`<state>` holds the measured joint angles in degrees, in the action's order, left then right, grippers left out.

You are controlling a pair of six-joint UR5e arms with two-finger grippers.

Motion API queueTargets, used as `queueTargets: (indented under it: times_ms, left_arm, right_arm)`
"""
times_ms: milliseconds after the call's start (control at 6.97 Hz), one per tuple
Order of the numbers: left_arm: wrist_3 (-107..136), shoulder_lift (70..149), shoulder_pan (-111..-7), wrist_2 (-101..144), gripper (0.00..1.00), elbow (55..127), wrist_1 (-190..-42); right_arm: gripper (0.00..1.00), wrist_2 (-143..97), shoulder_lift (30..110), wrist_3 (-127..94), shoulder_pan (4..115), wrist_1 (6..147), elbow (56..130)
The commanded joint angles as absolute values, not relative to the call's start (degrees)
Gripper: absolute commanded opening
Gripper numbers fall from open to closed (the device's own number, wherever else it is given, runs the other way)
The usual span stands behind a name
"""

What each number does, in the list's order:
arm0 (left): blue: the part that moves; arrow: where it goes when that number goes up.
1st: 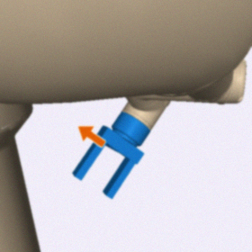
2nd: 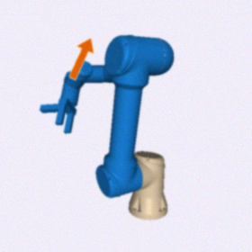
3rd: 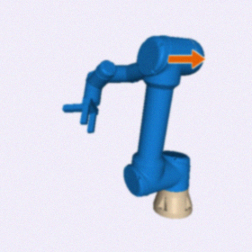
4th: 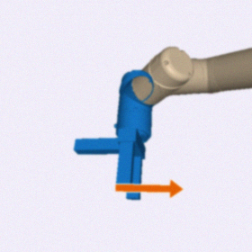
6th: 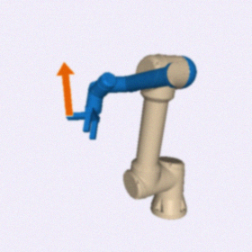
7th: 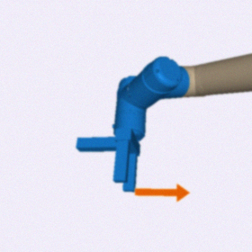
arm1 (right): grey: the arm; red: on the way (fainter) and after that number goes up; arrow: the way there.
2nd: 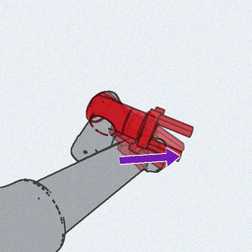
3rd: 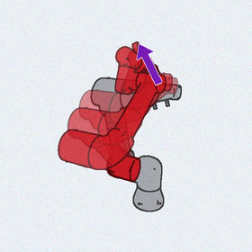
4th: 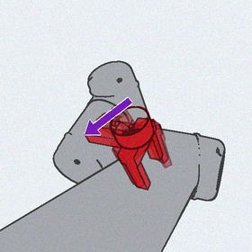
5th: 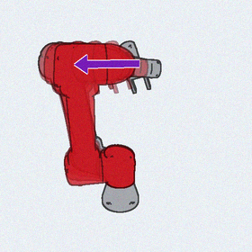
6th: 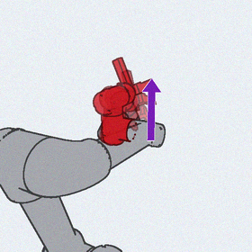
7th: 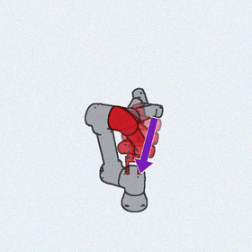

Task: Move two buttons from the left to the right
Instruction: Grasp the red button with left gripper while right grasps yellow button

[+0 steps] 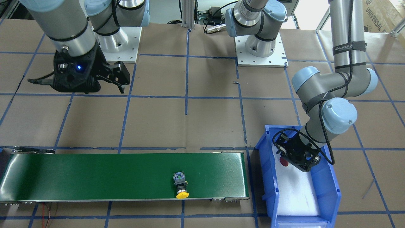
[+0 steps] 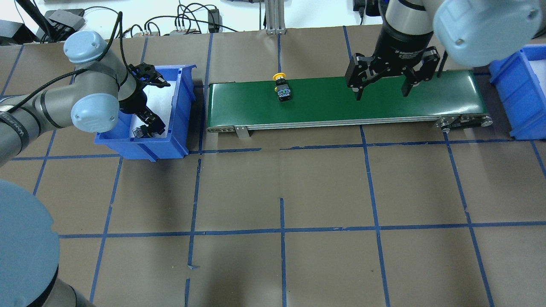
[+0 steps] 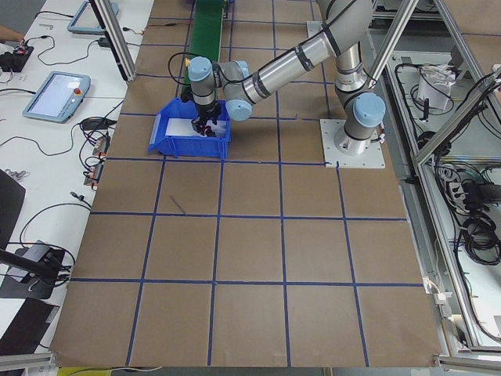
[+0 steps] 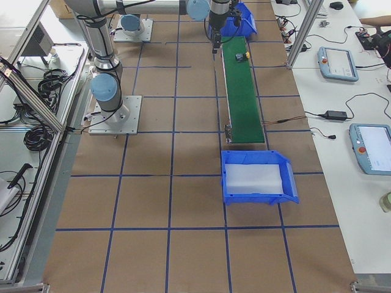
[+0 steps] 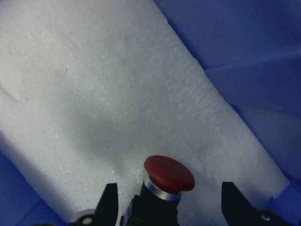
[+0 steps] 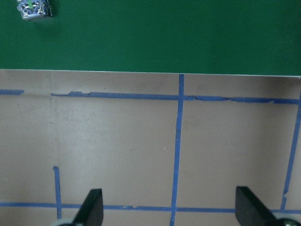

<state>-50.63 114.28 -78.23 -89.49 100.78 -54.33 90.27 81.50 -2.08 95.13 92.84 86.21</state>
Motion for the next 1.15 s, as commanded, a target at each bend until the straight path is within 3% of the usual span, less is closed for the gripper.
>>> queueTargets:
  times_ms: [0, 573, 1004]
  left_arm:
    - [-50.5, 114.3, -78.0, -89.6, 0.78, 100.9, -54.1]
    - [-50.0, 114.5, -78.1, -89.5, 0.77, 101.5, -53.4]
    - [-49.8, 115.2, -78.1, -89.5, 0.57, 102.0, -51.2]
  right_arm:
    - [1.00, 90.6, 73.9, -5.8, 98.4, 103.3, 86.0]
    - [1.00, 90.3, 64.4, -7.2, 99.7, 113.0, 83.9]
    - [1.00, 91.1, 57.3, -9.2, 101.3, 113.4, 76.8]
